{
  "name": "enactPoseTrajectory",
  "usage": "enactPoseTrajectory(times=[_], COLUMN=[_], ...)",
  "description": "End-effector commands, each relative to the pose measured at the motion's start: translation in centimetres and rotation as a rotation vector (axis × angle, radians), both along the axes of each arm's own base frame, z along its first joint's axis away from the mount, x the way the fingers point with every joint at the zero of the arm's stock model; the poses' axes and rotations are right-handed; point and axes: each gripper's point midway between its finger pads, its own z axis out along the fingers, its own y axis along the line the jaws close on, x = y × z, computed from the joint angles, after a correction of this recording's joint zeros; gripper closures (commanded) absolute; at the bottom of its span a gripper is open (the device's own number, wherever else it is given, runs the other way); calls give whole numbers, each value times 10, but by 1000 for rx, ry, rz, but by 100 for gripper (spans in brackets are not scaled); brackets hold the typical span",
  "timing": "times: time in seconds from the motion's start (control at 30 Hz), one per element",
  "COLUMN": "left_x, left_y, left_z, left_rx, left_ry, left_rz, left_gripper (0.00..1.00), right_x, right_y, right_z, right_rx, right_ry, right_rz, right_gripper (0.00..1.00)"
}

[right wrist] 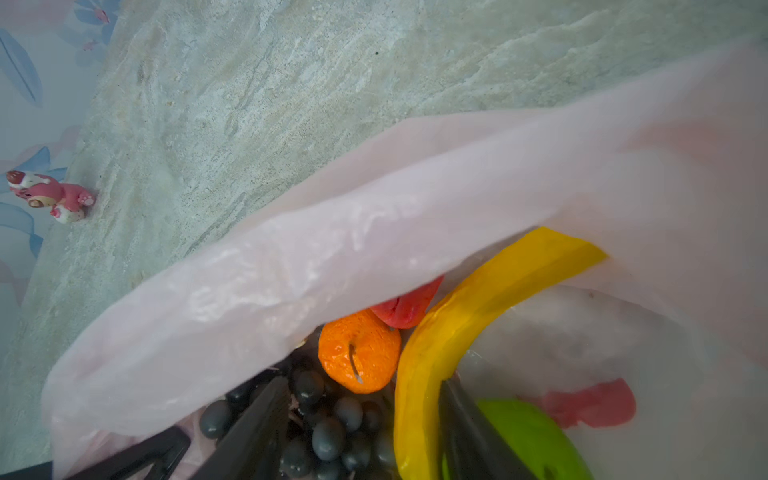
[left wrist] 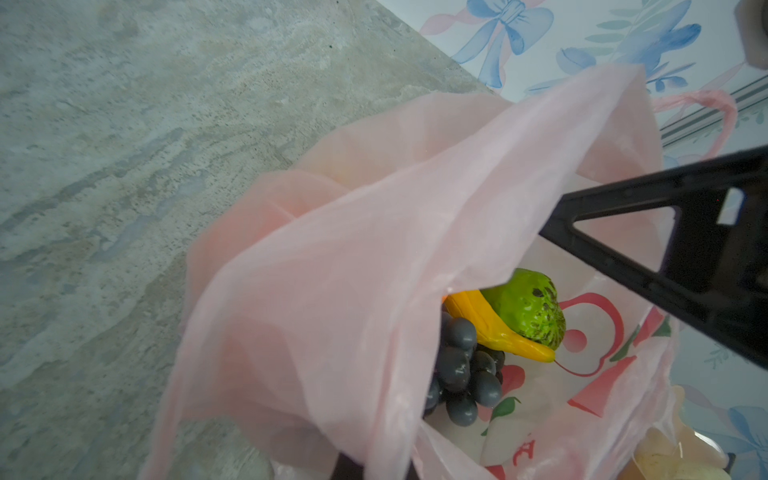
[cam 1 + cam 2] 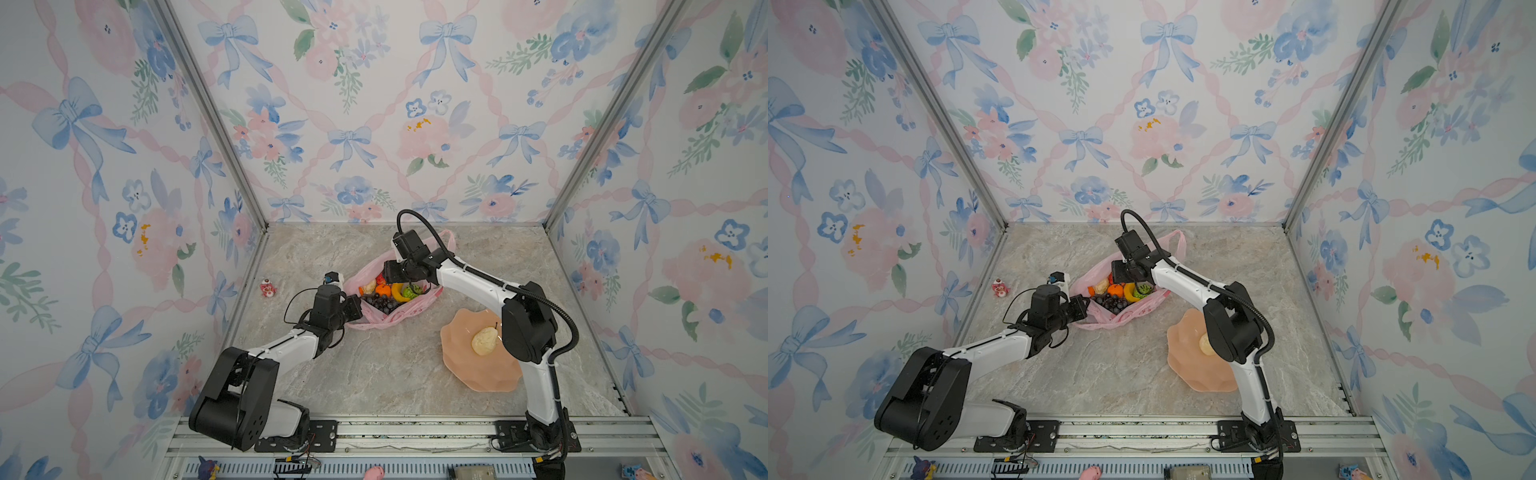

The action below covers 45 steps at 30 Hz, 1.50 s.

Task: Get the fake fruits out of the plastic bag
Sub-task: 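Move the right gripper back over the bag opening, then reach into the bag and grasp the red apple with the right gripper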

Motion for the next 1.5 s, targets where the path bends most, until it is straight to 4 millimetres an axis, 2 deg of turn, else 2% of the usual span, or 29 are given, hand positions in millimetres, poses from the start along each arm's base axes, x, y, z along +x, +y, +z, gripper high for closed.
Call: enactPoseTrajectory(times=[0.0,0.23,0.33,0.63,0.93,1.13,1.47], left_x=[-2,-2,-1,-3,-4,-4,-4], left_y=[2,1,1,2,3,4,5], left_z=[-3,-4,-3,-5,-3,-3,-5], left_rx=[11,11,10,10,11,10,12], left_ry=[-2,2,-1,3,-2,-4,1], left_rz=[-9,-13,-13,-10,-9,-5,-3], left_gripper=[100,100,100,100,100,100,100], right_x=[-5,-1,2,17,35,42,50], right_y=[12,13,14,1,8,10,11], right_z=[-6,-25,-31,-41,-47,-61,-73], right_rx=[-51,-163,-227,-474,-490,-499,-514], right_ry=[-12,-35,-59,-149,-177,-159,-162], right_rz=[64,123,198,415,482,490,474], right_gripper=[40,40,39,31,19,19,17])
